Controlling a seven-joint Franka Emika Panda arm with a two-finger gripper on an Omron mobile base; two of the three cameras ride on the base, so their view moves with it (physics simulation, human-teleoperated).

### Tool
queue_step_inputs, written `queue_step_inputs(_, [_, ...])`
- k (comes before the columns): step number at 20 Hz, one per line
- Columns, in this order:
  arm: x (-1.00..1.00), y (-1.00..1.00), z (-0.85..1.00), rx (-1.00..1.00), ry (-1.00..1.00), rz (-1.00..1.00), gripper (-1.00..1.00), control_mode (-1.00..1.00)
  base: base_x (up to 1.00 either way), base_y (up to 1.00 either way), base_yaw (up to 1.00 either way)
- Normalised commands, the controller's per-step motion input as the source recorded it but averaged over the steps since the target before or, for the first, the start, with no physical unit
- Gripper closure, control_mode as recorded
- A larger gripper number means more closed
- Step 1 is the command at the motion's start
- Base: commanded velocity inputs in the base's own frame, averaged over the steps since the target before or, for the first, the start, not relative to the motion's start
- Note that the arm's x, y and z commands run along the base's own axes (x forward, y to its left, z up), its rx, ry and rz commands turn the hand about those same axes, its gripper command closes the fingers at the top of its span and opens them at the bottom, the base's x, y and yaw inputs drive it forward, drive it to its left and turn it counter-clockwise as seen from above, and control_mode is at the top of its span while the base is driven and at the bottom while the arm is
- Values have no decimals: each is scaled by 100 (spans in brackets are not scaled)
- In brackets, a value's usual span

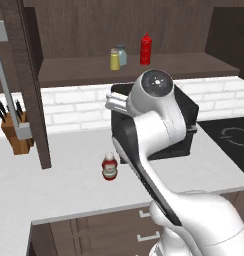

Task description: Put the shaker and condiment bottle from the counter next to their counterparts in the cabinet.

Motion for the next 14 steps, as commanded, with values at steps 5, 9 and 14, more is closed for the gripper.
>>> queue_step_inputs(5, [-19, 14, -58, 0, 0, -14, -100, -100, 0, 0, 0])
queue_step_inputs(9, [-26, 6, -43, 0, 1, -14, -100, -100, 0, 0, 0])
queue_step_inputs(14, [-7, 0, -32, 0, 7, -8, -100, -100, 0, 0, 0])
